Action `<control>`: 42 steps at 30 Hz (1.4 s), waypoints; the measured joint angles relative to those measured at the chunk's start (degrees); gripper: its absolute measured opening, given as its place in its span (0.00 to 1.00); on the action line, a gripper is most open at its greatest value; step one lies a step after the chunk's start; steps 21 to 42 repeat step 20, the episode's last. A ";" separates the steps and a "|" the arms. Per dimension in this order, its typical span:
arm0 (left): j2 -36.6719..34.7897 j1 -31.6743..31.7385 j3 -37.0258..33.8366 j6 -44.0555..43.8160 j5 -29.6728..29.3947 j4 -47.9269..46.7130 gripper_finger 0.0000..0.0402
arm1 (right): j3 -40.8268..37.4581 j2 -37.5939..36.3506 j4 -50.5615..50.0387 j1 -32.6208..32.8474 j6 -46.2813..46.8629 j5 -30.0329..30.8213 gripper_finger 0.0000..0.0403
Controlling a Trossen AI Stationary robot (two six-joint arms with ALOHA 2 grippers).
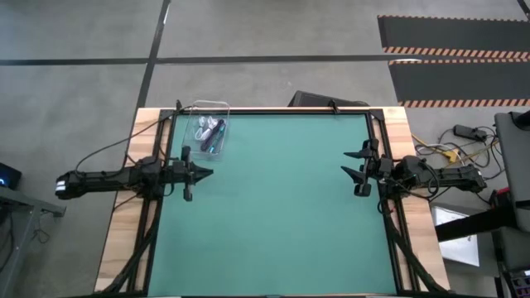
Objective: Pick and place USB-C Cables
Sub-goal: Return to Home Position
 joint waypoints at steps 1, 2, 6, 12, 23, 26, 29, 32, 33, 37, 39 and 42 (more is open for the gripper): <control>0.15 0.00 0.00 -0.02 0.00 0.00 0.00 | 0.00 0.00 0.00 0.00 0.00 0.00 0.50; 0.25 0.00 0.00 -0.02 0.00 -0.02 0.00 | 0.00 0.00 -0.01 0.00 0.00 0.00 0.50; 0.62 0.00 -0.02 -0.02 0.00 -0.02 0.00 | 0.00 0.00 0.00 0.00 0.00 0.00 0.50; 1.16 0.00 -0.02 0.00 0.00 -0.02 0.00 | 0.00 0.00 0.00 0.00 0.00 0.00 0.50; 1.13 0.02 -0.02 0.00 0.00 0.00 0.00 | 0.00 0.00 0.00 0.00 0.00 0.00 0.50; 1.13 0.02 -0.02 0.00 0.00 0.00 0.00 | 0.00 0.00 0.00 0.00 0.00 0.00 0.50; 1.13 0.02 -0.02 0.00 0.00 0.00 0.00 | 0.00 0.00 0.00 0.00 0.00 0.00 0.50; 1.13 0.02 -0.02 0.00 0.00 0.00 0.00 | 0.00 0.00 0.00 0.00 0.00 0.00 0.50; 1.13 0.02 -0.02 0.00 0.00 0.00 0.00 | 0.00 0.00 0.00 0.00 0.00 0.00 0.50; 1.13 0.02 -0.02 0.00 0.00 0.00 0.00 | 0.00 0.00 0.00 0.00 0.00 0.00 0.50; 1.13 0.02 -0.02 0.00 0.00 0.00 0.00 | 0.00 0.00 0.00 0.00 0.00 0.00 0.50; 1.13 0.02 -0.02 0.00 0.00 0.00 0.00 | 0.00 0.00 0.00 0.00 0.00 0.00 0.50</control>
